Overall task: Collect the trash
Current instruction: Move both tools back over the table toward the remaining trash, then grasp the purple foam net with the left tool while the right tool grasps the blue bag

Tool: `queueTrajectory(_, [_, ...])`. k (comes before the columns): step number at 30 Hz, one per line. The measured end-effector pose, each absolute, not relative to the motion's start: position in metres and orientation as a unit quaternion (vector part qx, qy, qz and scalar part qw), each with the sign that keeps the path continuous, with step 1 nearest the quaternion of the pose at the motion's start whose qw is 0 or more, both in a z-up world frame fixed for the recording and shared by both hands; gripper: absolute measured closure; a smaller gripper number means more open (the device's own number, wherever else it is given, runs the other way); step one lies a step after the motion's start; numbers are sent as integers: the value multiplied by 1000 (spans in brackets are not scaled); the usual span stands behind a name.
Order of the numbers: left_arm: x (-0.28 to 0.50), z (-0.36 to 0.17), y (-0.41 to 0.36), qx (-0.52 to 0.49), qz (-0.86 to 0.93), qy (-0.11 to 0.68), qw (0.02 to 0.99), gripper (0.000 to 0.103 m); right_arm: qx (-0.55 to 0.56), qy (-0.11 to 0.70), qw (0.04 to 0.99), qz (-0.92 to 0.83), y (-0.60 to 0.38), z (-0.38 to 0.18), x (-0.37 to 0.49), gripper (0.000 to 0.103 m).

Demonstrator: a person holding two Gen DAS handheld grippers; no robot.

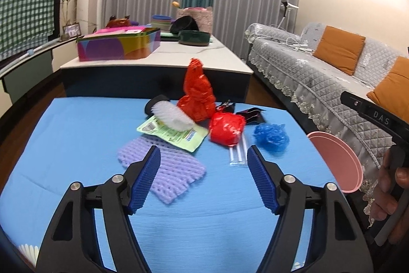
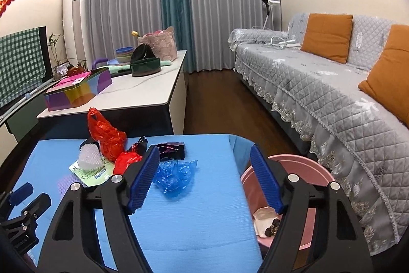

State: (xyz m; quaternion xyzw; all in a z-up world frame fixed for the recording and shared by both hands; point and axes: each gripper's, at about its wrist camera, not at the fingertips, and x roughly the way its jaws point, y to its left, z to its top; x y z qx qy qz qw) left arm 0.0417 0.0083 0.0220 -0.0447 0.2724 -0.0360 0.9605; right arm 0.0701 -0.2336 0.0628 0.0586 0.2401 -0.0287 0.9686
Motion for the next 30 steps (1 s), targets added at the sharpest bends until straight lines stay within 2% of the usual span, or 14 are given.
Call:
queueTrajectory(2, [44,17,13,-46,-31,278,959,38,66,245,967,-24,-233,61,74,31])
queueTrajectory(6, [49,8,28,-64,-10,293,954,48,77,262,962,-10,-231,52,83,59])
queueTrajectory(9, [54,-1,39,-74,6,303,950,52,87,274,958,2,-229,44,91,68])
queueTrajectory(23, [84,-39,50,-100,39,358,928,53,101,321,942,16,-221,8,129,66])
queueTrajectory(30, [96,-51,53,-104,48,384,916,53,118,356,926,30,-216,-16,154,48])
